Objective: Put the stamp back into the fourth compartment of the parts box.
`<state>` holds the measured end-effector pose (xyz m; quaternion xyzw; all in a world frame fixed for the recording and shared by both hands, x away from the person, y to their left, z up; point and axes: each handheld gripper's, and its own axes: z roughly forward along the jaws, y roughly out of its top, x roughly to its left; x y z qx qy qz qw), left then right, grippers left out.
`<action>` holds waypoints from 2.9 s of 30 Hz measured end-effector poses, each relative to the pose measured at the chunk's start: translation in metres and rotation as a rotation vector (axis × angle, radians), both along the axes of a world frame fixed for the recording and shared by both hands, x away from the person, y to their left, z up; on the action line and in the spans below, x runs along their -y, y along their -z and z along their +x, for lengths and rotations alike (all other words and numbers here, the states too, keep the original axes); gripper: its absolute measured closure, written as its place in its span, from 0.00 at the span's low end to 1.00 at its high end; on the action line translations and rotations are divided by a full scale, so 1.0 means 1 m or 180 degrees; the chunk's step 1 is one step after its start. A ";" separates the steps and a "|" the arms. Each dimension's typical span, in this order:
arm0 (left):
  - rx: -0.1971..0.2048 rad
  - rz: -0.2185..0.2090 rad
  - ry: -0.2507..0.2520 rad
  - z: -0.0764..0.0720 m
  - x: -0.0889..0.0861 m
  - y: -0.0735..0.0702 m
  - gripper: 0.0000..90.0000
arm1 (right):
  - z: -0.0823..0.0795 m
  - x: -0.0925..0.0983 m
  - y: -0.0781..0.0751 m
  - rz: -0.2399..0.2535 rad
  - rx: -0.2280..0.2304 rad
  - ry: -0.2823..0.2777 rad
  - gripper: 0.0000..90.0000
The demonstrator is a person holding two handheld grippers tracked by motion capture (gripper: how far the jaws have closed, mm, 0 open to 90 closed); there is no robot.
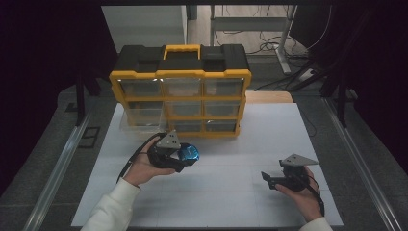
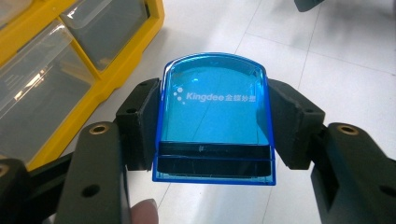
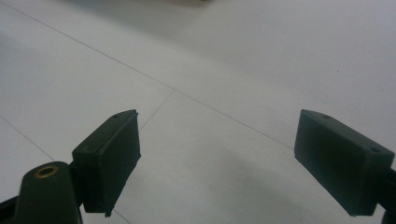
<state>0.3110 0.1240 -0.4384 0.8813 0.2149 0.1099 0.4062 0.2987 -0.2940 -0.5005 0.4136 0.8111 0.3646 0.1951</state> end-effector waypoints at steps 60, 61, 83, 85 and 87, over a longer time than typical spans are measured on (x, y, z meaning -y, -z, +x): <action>0.0376 -0.0550 -0.0425 -0.013 -0.048 -0.052 0.46 | 0.000 0.000 0.001 -0.0016 -0.0003 -0.0010 0.16; 0.0380 -0.0560 -0.0426 -0.013 -0.048 -0.052 0.46 | 0.000 0.000 0.001 -0.0017 -0.0003 -0.0010 0.16; 0.0461 -0.0677 -0.0539 -0.016 -0.060 -0.060 0.46 | 0.001 0.000 0.001 -0.0019 -0.0008 0.0002 0.16; 0.0461 -0.0675 -0.0542 -0.015 -0.061 -0.060 0.46 | 0.001 0.000 0.001 -0.0019 -0.0011 0.0003 0.16; 0.0464 -0.0676 -0.0550 -0.015 -0.061 -0.060 0.46 | 0.001 0.000 0.001 -0.0018 -0.0013 0.0003 0.16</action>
